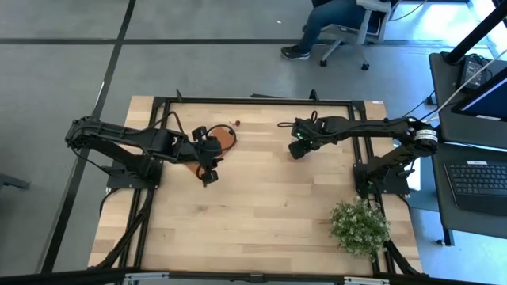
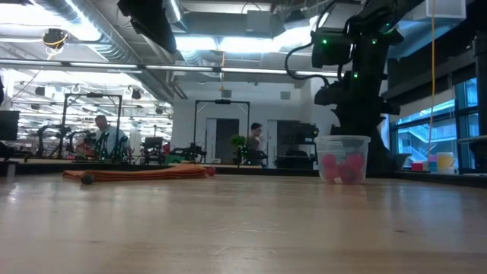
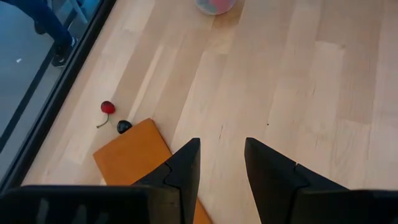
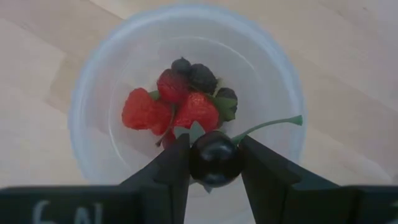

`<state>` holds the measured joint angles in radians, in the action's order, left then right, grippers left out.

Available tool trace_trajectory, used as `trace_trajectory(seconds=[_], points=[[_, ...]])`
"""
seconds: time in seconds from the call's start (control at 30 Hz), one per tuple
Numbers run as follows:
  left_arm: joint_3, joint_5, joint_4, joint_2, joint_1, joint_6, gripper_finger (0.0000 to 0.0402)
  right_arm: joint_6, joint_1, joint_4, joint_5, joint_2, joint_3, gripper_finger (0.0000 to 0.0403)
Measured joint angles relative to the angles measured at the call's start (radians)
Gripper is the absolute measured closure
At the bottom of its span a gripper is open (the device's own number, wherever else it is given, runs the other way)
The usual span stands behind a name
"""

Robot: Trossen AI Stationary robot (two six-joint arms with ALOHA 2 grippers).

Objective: Pick and placing Produce into tupperware
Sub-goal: Put the bottom black cherry into the transparent container, then put the blueberry into the transparent container

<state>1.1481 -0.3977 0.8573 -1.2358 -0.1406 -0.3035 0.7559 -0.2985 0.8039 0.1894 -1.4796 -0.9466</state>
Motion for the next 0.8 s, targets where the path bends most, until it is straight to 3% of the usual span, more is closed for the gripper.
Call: trace_trajectory(seconds=[0.57,0.8], points=[[0.0,0.0,0.003,0.0,0.001,-0.028,0.0282,-0.061,0.0,-0.019,-0.007,0.0,0.002,0.0218],[0.0,0.034,0.003,-0.001,0.019,-0.064,0.0233,-0.173,0.001,0.001,-0.008,0.002,-0.102,0.0173]])
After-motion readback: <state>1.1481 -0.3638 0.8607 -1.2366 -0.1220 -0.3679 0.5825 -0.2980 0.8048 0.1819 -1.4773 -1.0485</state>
